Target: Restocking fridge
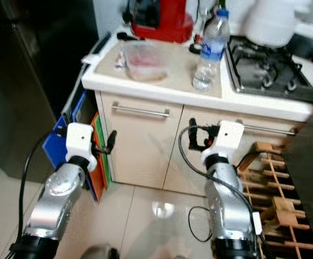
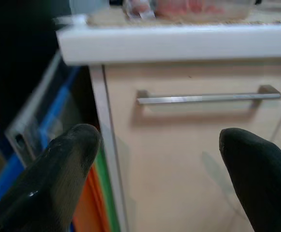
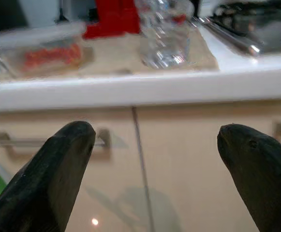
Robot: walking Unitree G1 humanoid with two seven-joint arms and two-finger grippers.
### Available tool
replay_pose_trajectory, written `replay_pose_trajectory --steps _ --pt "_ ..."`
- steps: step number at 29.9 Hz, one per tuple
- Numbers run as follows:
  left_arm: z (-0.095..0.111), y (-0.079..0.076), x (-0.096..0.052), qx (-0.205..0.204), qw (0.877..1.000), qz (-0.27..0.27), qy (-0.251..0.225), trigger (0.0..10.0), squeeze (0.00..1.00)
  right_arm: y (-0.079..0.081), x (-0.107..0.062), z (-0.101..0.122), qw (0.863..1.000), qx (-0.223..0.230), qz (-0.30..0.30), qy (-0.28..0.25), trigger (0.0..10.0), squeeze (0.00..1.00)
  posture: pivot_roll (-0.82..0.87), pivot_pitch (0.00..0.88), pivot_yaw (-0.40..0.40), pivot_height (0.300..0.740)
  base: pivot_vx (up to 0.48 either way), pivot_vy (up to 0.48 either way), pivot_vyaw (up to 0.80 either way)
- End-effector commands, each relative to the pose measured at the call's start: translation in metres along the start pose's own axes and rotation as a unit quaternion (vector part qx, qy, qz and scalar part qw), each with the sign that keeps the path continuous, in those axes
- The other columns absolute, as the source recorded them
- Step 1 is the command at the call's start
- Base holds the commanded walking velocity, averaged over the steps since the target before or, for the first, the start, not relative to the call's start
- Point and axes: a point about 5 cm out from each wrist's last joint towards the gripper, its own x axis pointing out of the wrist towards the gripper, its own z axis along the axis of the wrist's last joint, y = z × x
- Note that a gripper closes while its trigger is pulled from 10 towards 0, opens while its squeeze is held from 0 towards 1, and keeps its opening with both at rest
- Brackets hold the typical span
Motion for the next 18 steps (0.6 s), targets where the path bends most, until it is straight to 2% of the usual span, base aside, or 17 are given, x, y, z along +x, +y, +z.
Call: replay_pose_trajectory --steps 1,2,3,5,6,7,15,18 --pt "0.006 -0.004 0.003 0.008 1.0 -0.017 -0.015 10.0 0.0 -0.009 -0.002 -0.004 0.999 -0.018 -0.031 0.011 10.0 0.0 0.09 0.026 -0.008 0.74 0.0 0.0 0.0" --pt "0.006 -0.003 0.003 0.012 1.0 -0.019 -0.017 10.0 0.0 -0.008 -0.003 -0.004 0.999 -0.041 -0.032 0.006 10.0 0.0 0.09 0.025 0.0 0.74 0.0 0.0 0.0" --pt "0.006 -0.003 0.003 0.012 1.0 -0.019 -0.017 10.0 0.0 -0.008 -0.003 -0.004 0.999 -0.041 -0.032 0.006 10.0 0.0 0.09 0.025 0.0 0.74 0.0 0.0 0.0" --pt "0.006 -0.003 0.004 0.01 0.999 -0.028 -0.018 10.0 0.0 -0.006 -0.007 0.002 0.994 -0.106 -0.024 -0.017 10.0 0.0 0.08 0.021 0.004 0.74 0.0 0.0 0.0" --pt "0.006 -0.003 0.004 0.01 0.999 -0.028 -0.018 10.0 0.0 -0.006 -0.007 0.002 0.994 -0.106 -0.024 -0.017 10.0 0.0 0.08 0.021 0.004 0.74 0.0 0.0 0.0" --pt "0.005 -0.004 0.004 0.002 0.999 -0.03 -0.019 10.0 0.0 -0.008 -0.01 0.004 0.991 -0.129 -0.024 -0.021 10.0 0.0 0.07 0.023 0.002 0.74 0.0 0.0 0.0" --pt "0.005 -0.009 0.003 -0.009 0.999 -0.027 -0.024 10.0 0.0 -0.013 -0.009 0.004 0.994 -0.104 -0.033 -0.023 10.0 0.0 0.07 0.015 -0.013 0.74 0.0 0.0 0.0" --pt "0.005 -0.011 0.004 -0.01 0.999 -0.026 -0.025 10.0 0.0 -0.013 -0.007 0.006 0.993 -0.111 -0.028 -0.027 10.0 0.0 0.07 0.014 -0.02 0.74 0.0 0.0 0.0"
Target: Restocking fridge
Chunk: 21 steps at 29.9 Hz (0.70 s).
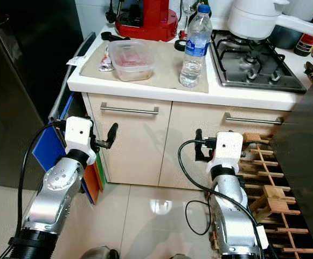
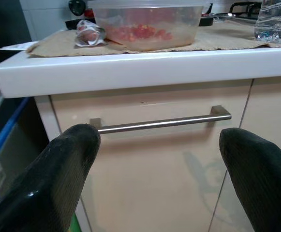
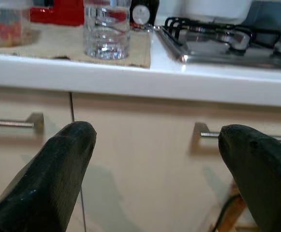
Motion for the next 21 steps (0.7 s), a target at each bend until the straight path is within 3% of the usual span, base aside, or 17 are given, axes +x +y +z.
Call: replay_pose_trajectory --steps 1,21 --pt "-0.0008 -0.0009 0.0005 0.004 1.0 0.003 0.001 10.0 0.0 -0.0025 0.0019 0.0 1.0 -0.004 -0.002 -0.002 10.0 0.0 0.07 0.014 -0.02 0.74 0.0 0.0 0.0" --pt "0.0035 -0.0013 0.0037 0.001 1.0 0.004 -0.008 10.0 0.0 -0.0006 0.0106 0.0021 1.0 -0.015 0.011 -0.011 10.0 0.0 0.08 0.013 -0.022 0.74 0.0 0.0 0.0"
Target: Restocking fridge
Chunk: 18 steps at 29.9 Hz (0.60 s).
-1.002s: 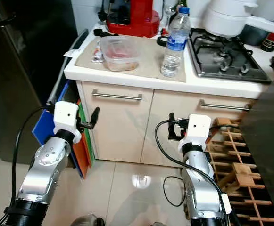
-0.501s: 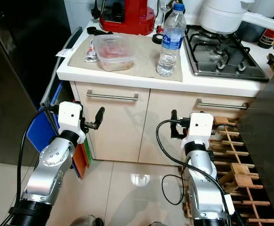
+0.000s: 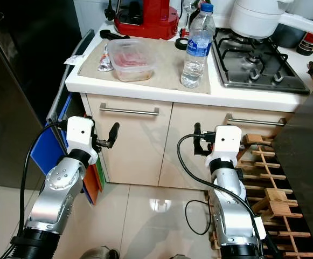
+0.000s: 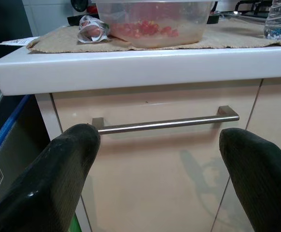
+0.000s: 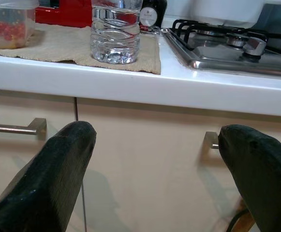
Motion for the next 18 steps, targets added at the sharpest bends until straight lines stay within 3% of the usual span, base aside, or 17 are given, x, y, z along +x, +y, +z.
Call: replay_pose_trajectory --steps 1,18 --pt "0.0038 -0.0014 0.0027 0.003 1.0 0.0 -0.008 10.0 0.0 -0.0025 0.0015 0.0012 1.0 -0.01 0.002 -0.005 10.0 0.0 0.08 0.013 -0.022 0.74 0.0 0.0 0.0" --pt "0.0026 -0.0034 0.0029 0.004 1.0 -0.007 -0.003 10.0 0.0 0.0018 -0.0013 -0.0036 1.0 -0.004 0.016 0.0 10.0 0.0 0.08 0.024 -0.023 0.74 0.0 0.0 0.0"
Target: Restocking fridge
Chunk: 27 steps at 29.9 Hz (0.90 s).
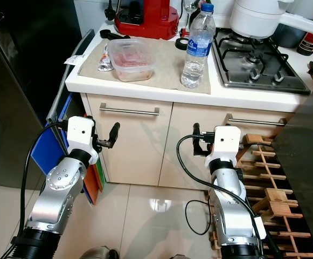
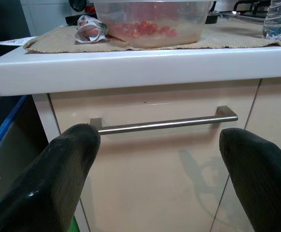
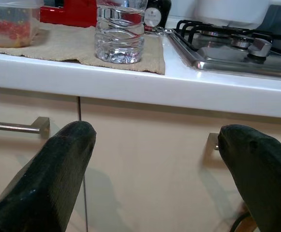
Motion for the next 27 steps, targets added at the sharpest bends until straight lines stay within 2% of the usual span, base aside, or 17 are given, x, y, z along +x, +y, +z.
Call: replay_pose_trajectory --steps 1,17,27 --pt "0.0017 -0.0025 0.0023 0.004 1.0 -0.006 -0.001 10.0 0.0 0.0012 -0.0025 -0.0043 1.0 -0.003 0.007 0.005 10.0 0.0 0.08 0.024 -0.023 0.74 0.0 0.0 0.0" --pt "0.0014 -0.0052 0.0023 0.003 1.0 -0.014 -0.001 10.0 0.0 0.0008 -0.004 -0.0082 1.0 -0.005 0.007 0.012 10.0 0.0 0.07 0.028 -0.021 0.74 0.0 0.0 0.0" --pt "-0.0012 -0.0056 0.0018 0.002 1.0 -0.015 0.005 10.0 0.0 0.0024 -0.0039 -0.0068 1.0 -0.001 0.012 0.009 10.0 0.0 0.07 0.029 -0.019 0.74 -0.339 0.0 0.0"
